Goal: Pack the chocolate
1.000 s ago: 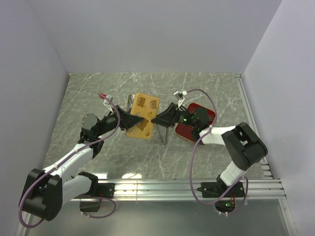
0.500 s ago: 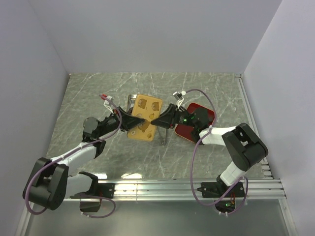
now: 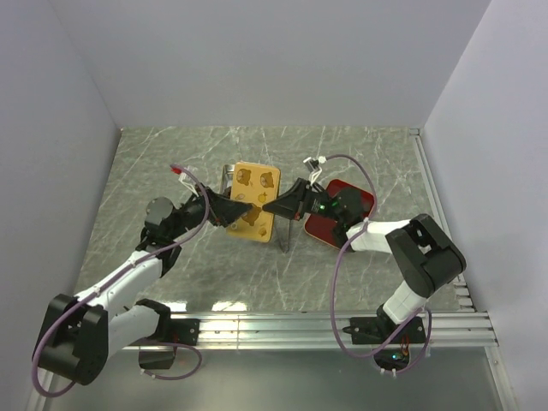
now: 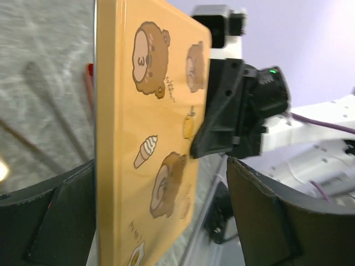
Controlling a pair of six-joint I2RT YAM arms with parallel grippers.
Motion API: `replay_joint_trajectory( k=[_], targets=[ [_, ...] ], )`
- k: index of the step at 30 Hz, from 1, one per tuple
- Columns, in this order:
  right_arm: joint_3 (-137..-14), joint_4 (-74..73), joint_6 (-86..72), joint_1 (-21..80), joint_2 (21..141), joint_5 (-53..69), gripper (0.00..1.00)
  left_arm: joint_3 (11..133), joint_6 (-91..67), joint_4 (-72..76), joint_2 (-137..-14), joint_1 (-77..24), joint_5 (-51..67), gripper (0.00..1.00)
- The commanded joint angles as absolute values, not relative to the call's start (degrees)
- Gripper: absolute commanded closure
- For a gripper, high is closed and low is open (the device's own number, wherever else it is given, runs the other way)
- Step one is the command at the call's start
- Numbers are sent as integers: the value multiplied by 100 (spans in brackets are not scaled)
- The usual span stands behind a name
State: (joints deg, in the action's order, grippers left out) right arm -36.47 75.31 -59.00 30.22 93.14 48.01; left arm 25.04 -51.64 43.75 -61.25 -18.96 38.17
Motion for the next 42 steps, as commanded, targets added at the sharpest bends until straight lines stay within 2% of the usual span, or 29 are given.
replay_joint_trajectory(
  k=[1, 9, 21, 25, 26, 28, 29, 31, 32, 33, 36, 39, 42],
  targets=[
    [-3990, 9615, -6125, 2918, 9421, 4483, 76, 2768, -4317, 3342, -5863, -1864, 3060, 9],
    [-4517, 9151, -6416, 2734, 9914, 4149, 76, 2708, -3727, 2311, -5529, -1635, 1566, 5],
    [-5361, 8587, -6320, 2707, 10740, 4165, 77, 2646, -3780, 3067, -6337, -1494, 1819, 6],
    [-4845, 7484, -5233, 2567, 10180, 4070, 75, 2558, -3657, 2980, -6328, -1494, 1653, 7],
    [-4773, 6296, -4386, 2566, 9717, 3756, 72, 2549, -3639, 2927, -6259, -1494, 1539, 7],
    [-4659, 4867, -3476, 2680, 9213, 3115, 68, 2531, -3586, 2717, -6135, -1503, 1398, 7],
    [-4597, 3816, -2715, 2907, 8741, 2267, 63, 2531, -3569, 2646, -5996, -1503, 1197, 6],
    [-4448, 3027, -2208, 3207, 8360, 1226, 57, 2531, -3516, 2488, -5872, -1503, 1038, 6],
    [-4386, 2536, -1997, 3304, 8115, 848, 50, 2549, -3490, 2348, -5758, -1503, 985, 5],
    [-4334, 2322, -1986, 3461, 8025, 174, 47, 2566, -3463, 2268, -5713, -1503, 915, 5],
    [-4026, 1664, -2196, 3524, 7779, -551, 38, 2558, -3410, 2093, -5546, -1503, 853, 4],
    [-4042, 987, -2530, 3551, 7839, -1508, 37, 2514, -3410, 1952, -5379, -1503, 783, 2],
    [-4306, 467, -2847, 3551, 8260, -1862, 38, 2540, -3358, 1785, -5300, -1503, 677, 1]
  ],
)
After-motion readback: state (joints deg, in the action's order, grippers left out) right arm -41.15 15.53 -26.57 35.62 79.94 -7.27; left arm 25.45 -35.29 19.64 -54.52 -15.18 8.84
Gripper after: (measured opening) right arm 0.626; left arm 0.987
